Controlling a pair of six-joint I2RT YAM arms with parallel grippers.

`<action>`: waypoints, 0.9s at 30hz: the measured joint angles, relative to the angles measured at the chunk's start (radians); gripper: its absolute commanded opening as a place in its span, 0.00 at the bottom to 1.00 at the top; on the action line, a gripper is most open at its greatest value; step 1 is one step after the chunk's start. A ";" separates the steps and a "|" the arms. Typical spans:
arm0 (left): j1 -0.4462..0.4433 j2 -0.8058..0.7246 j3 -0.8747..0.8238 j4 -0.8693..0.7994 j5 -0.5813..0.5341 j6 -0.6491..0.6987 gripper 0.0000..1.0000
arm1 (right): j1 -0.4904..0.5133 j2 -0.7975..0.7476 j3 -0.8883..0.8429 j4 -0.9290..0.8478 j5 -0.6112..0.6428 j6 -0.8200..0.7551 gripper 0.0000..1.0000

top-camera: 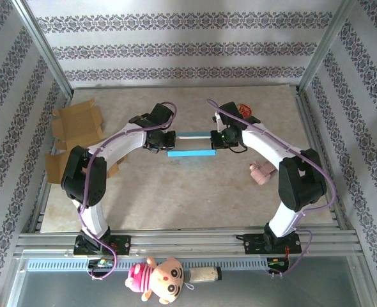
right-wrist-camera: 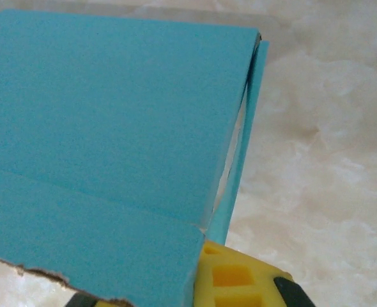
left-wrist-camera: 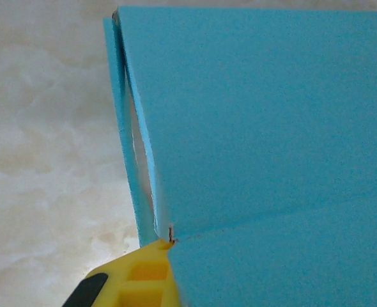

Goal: Fold the paper box

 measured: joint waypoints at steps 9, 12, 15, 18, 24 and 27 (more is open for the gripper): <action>-0.014 -0.070 -0.028 0.032 0.024 -0.019 0.33 | 0.018 -0.047 -0.014 -0.002 -0.011 -0.004 0.38; -0.014 -0.116 -0.057 0.045 0.023 -0.023 0.34 | 0.018 -0.092 -0.034 -0.005 -0.010 -0.006 0.44; -0.014 -0.148 -0.082 0.048 0.023 -0.031 0.36 | 0.018 -0.126 -0.050 -0.008 -0.010 -0.006 0.49; -0.017 -0.162 -0.103 0.062 0.024 -0.039 0.40 | 0.018 -0.150 -0.065 -0.010 -0.011 -0.005 0.55; -0.042 -0.190 -0.159 0.087 0.024 -0.058 0.50 | 0.018 -0.204 -0.084 -0.026 -0.031 -0.007 0.65; -0.055 -0.235 -0.189 0.106 0.023 -0.069 0.56 | 0.017 -0.237 -0.084 -0.034 -0.050 -0.008 0.68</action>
